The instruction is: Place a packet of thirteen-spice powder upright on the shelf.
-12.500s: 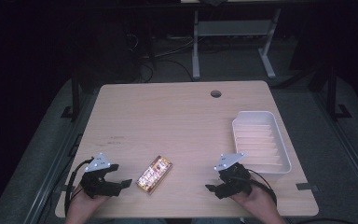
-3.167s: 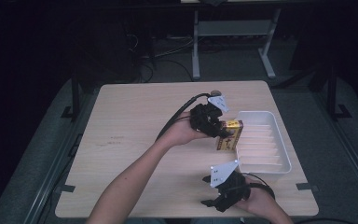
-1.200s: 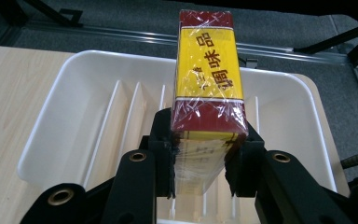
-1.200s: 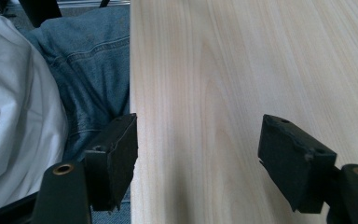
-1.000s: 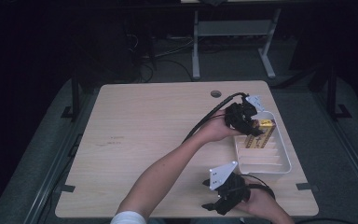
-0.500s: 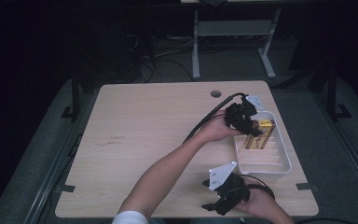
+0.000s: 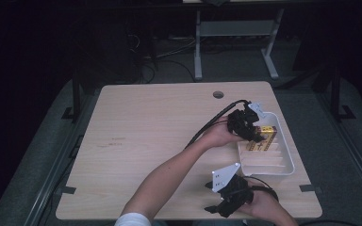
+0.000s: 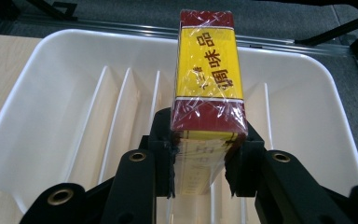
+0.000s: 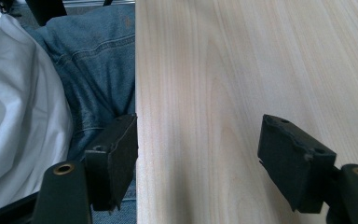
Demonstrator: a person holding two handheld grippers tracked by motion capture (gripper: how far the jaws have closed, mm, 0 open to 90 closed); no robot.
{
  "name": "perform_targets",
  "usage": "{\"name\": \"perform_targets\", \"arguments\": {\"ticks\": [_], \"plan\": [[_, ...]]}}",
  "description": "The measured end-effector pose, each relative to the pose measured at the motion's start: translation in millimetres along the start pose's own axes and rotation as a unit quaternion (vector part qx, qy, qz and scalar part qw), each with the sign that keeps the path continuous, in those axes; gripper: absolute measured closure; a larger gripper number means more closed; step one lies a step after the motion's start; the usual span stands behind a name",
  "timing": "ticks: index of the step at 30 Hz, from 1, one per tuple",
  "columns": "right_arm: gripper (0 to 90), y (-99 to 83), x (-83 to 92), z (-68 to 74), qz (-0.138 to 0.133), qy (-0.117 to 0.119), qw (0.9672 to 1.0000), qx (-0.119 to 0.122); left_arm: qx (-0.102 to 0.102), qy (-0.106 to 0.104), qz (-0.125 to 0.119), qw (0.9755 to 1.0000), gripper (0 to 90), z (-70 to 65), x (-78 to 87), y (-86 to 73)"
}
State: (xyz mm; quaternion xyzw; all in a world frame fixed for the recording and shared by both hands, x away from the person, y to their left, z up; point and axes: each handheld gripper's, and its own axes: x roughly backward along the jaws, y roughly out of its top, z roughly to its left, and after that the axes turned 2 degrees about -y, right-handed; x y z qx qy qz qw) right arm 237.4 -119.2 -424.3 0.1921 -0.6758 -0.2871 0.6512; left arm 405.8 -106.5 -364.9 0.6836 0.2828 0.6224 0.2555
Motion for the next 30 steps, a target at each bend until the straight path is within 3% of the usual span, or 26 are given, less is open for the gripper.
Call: {"name": "perform_targets", "arguments": {"ticks": [11,30], "plan": [[28.1,-0.1,-0.2,-0.5,-0.002,0.005,1.0,-0.002,-0.005,0.003,0.005,1.0,67.2,-1.0,-8.8,-8.3],[28.2,-0.9,-1.2,-1.1,0.001,0.011,0.9999,-0.007,0.003,0.006,0.0,1.0,66.4,-3.1,-19.4,-24.9]]}}
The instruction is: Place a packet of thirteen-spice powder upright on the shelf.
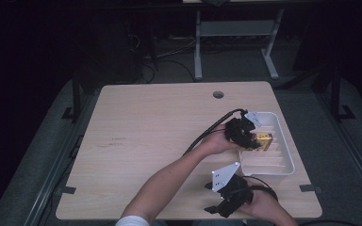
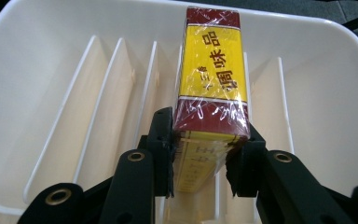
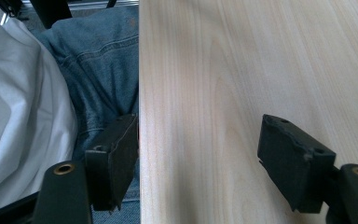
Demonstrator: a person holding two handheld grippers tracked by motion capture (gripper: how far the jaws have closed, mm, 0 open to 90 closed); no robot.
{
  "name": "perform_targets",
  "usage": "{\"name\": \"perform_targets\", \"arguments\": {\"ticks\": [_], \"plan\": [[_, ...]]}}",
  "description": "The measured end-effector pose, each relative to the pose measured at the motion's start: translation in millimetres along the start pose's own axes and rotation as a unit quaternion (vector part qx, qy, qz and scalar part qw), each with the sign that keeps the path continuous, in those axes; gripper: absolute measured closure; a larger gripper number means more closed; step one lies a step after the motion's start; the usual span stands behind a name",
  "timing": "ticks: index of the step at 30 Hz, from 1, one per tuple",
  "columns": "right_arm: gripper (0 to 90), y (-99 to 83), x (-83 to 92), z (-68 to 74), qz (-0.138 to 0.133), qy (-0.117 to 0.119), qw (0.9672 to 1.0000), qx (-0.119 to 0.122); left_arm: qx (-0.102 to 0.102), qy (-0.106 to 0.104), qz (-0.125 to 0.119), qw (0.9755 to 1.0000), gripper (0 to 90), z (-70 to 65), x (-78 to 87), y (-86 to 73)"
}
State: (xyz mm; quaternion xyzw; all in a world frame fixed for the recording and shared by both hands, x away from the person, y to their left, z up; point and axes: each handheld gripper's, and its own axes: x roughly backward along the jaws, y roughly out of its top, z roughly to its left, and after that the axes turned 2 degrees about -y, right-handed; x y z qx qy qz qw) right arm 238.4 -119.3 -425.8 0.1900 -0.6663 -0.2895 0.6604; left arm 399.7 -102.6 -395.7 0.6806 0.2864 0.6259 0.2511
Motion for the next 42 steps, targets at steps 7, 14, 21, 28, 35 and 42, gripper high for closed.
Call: {"name": "perform_targets", "arguments": {"ticks": [7,14,21,28,35,42], "plan": [[28.2,0.2,-0.5,0.0,0.002,0.002,1.0,-0.002,-0.001,-0.001,0.004,1.0,66.0,0.1,-0.2,-0.8],[27.9,-0.2,-0.2,-0.3,0.001,0.002,1.0,-0.004,-0.001,0.002,0.009,1.0,61.9,-0.7,0.9,-1.6],[27.7,-0.7,-1.3,-2.1,0.002,0.004,1.0,-0.008,-0.003,-0.001,0.001,1.0,56.6,-2.4,10.8,-2.0],[27.6,0.7,-2.2,-3.3,0.001,0.003,1.0,-0.009,-0.004,0.007,-0.003,1.0,54.9,-4.4,26.0,-3.6],[27.2,0.2,-1.6,-4.6,-0.002,0.001,0.9999,-0.01,0.001,0.016,-0.008,0.9998,53.9,-8.9,46.7,-12.8],[26.8,-1.0,0.8,-7.2,-0.011,-0.004,0.9997,-0.02,0.007,0.028,-0.012,0.9995,52.3,-15.4,70.8,-30.1]]}}
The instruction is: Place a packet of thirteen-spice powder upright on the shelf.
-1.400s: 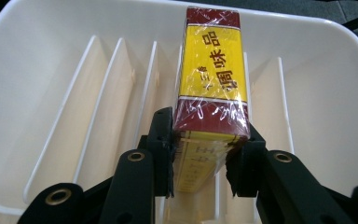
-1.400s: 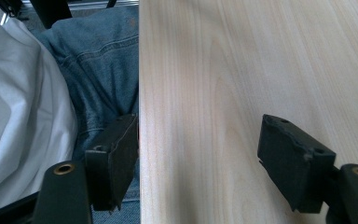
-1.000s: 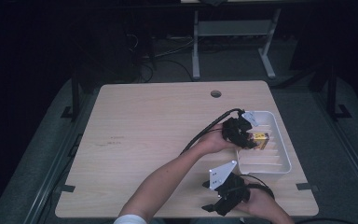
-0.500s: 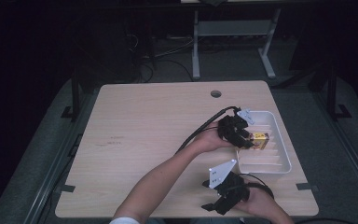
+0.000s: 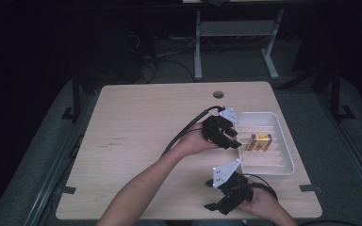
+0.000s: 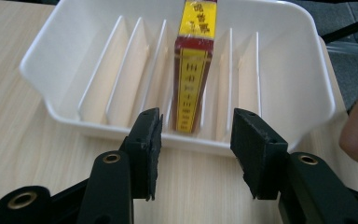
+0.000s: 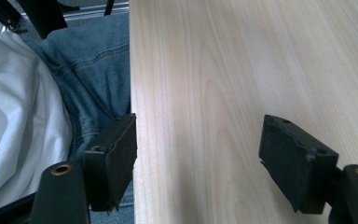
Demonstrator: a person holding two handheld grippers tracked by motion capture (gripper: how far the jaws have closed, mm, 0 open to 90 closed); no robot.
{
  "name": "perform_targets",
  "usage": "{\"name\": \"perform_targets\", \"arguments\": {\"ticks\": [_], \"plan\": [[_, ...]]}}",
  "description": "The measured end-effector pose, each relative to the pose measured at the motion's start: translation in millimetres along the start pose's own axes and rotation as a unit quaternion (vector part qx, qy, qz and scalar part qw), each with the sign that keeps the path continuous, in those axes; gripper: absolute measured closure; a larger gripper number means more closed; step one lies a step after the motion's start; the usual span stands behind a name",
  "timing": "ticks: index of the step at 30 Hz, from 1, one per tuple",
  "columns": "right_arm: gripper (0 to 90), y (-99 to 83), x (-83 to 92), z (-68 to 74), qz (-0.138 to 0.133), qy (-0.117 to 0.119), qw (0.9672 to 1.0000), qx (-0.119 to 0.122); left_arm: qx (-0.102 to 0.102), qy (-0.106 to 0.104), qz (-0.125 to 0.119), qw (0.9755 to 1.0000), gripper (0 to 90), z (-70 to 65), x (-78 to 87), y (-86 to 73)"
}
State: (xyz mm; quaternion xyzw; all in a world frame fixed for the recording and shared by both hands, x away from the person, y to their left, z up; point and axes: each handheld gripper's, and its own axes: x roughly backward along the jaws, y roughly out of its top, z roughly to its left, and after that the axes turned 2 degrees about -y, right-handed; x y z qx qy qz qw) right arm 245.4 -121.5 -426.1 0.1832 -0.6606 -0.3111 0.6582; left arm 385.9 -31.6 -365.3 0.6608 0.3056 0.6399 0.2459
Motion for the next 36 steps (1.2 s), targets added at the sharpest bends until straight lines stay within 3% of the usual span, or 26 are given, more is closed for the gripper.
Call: {"name": "perform_targets", "arguments": {"ticks": [8,36], "plan": [[26.8,-1.9,2.6,-2.6,-0.003,-0.003,1.0,-0.009,0.011,0.016,-0.005,0.9998,51.4,-6.0,27.7,-22.0],[25.9,-4.2,2.8,-10.0,-0.001,-0.021,0.9991,-0.037,0.054,0.056,-0.009,0.9969,43.6,-29.1,84.6,-90.4]]}}
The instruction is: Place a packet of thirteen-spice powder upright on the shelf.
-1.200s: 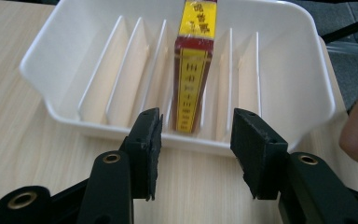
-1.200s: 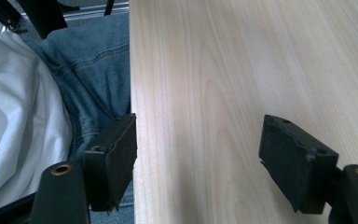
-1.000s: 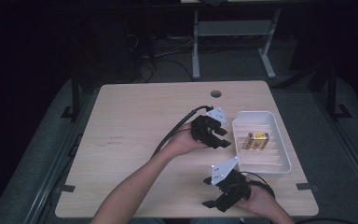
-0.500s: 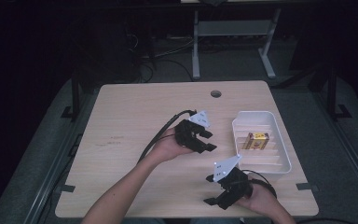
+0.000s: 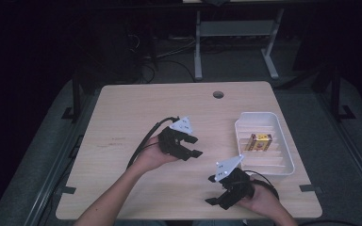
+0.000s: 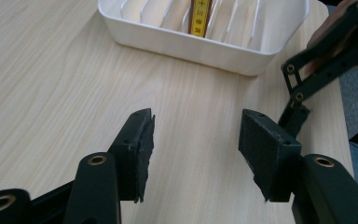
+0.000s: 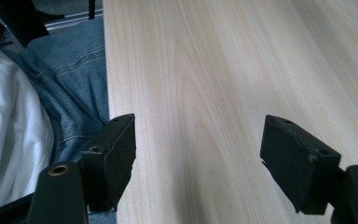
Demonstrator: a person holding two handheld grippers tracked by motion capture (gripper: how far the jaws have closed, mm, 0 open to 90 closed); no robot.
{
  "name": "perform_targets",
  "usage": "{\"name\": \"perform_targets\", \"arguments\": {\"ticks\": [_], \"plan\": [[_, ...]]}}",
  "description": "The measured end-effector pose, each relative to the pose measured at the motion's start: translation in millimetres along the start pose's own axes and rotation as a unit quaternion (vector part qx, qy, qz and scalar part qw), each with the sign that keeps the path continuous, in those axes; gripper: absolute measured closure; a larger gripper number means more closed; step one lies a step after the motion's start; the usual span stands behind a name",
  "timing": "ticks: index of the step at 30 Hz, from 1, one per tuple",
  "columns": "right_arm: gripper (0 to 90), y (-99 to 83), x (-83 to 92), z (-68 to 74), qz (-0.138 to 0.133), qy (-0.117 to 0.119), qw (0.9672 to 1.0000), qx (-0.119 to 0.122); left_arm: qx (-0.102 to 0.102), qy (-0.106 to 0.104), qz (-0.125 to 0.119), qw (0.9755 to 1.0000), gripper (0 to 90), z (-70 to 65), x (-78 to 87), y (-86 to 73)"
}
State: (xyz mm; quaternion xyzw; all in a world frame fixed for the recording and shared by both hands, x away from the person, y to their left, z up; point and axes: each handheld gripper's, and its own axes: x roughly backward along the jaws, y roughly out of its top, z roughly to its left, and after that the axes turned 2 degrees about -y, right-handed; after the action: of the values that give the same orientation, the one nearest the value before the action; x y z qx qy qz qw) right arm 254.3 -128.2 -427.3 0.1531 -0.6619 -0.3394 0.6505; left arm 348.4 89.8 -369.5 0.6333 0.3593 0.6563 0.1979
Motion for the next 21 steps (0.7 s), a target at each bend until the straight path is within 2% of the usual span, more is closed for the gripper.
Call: {"name": "perform_targets", "arguments": {"ticks": [21], "plan": [[25.9,-1.6,2.8,-2.8,-0.004,-0.013,0.9998,-0.012,0.028,0.011,-0.008,0.9995,35.3,-13.8,26.9,-43.4]]}}
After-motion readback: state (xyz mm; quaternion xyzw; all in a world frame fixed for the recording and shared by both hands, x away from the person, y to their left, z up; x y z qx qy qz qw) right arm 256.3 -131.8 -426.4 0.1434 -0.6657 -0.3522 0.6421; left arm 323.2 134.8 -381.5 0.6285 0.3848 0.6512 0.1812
